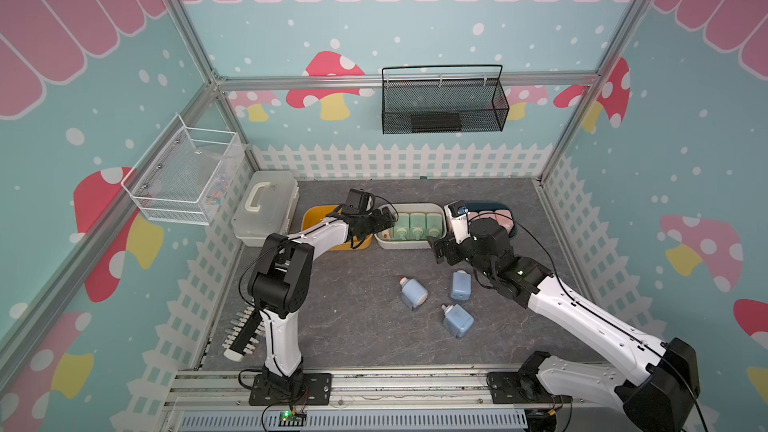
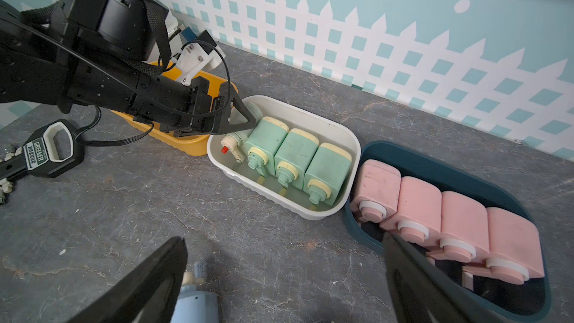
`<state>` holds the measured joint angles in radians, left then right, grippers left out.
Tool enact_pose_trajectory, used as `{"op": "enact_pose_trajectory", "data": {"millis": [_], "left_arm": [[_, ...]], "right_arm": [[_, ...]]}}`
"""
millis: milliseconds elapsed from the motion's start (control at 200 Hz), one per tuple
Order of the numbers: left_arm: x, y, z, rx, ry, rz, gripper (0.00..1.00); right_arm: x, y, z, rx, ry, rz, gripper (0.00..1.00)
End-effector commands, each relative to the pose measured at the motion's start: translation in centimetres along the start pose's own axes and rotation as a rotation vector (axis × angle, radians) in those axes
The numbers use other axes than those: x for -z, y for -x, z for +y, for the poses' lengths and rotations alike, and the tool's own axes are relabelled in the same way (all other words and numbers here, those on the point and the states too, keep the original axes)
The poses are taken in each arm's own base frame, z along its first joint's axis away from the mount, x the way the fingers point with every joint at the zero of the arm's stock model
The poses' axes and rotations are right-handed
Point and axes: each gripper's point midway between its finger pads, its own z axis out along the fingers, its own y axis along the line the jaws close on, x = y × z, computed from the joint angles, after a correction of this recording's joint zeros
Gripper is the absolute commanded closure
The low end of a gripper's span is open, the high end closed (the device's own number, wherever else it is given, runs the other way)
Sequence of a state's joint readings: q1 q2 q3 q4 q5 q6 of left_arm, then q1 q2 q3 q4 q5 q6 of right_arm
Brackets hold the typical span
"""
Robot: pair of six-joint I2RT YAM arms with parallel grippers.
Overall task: Place the pencil sharpeners by color into the storage box
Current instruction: Move the storage box to the center of the board.
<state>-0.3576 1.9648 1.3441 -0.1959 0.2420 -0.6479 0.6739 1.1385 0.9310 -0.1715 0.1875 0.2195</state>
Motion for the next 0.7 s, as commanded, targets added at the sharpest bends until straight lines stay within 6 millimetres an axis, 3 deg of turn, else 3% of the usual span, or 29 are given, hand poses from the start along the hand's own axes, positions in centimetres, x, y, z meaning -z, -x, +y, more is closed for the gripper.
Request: {"op": "enact_pose_trajectory", "data": {"millis": [0,415,450,695], "left_arm": [[-0.8,-1.1,-2.2,0.004,-0.028,0.028,0.01],[-1.9,-0.6,-3.0,-0.112,-0.040,0.064,0.01],[-2.1,-1.6,-4.0,-0.129,-0.051,0.082,0.01],[-1.2,-1.5,-4.0,-0.136,-0.026,0.069,0.01]], "right_arm": [[0.1,-0.5,-0.2,0.034,-0.005,-0.002,0.01],[0.3,-1.4,-0.2,0.058,-0.002,0.014,0.01],[0.3,-1.4,-0.3,0.058,-0.003,0.014,0.01],[0.0,-1.5,-0.1,0.055,0.001,0.023,0.01]]}}
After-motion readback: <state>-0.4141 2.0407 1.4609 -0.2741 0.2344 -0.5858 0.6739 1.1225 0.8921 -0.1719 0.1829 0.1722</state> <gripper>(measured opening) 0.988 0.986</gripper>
